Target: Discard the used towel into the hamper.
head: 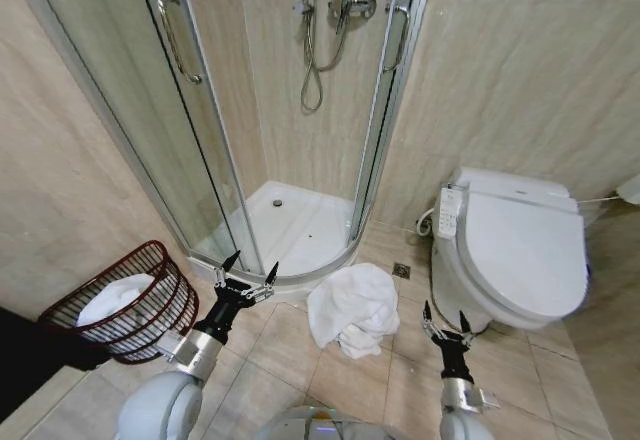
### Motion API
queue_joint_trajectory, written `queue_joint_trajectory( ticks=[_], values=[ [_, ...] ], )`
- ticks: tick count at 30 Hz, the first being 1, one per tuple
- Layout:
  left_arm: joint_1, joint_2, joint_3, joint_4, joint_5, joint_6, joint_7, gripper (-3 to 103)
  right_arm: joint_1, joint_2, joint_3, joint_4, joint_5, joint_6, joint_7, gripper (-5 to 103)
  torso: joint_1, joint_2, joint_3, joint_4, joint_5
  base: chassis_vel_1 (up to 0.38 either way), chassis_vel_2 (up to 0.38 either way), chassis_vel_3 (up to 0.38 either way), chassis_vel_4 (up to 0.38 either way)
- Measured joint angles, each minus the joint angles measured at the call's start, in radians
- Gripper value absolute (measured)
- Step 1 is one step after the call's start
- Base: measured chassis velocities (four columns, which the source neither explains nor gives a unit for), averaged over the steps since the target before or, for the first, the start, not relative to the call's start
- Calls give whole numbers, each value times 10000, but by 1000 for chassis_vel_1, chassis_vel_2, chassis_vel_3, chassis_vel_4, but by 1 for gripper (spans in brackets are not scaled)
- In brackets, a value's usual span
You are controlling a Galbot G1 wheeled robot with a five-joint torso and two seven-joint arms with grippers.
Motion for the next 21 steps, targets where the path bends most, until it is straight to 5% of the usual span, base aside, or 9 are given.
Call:
queue_joint_trajectory(
  ticks=[10, 14, 21],
  values=[
    [0, 0, 0, 0, 0, 0, 0, 100, 199, -50, -129, -413, -423, -718, 162, 100, -154, -377, -223, -1, 2, 0, 0, 0, 0],
    [0, 0, 0, 0, 0, 0, 0, 100, 1015, -191, -180, -1864, -569, -599, 1091, 100, -261, -665, -403, -1, 5, 0, 0, 0, 0],
    [0, 0, 0, 0, 0, 0, 0, 100, 1177, -564, -345, -2237, -160, -643, 736, 100, -365, -924, -560, -2, 2, 4, 5, 4, 9]
  ],
)
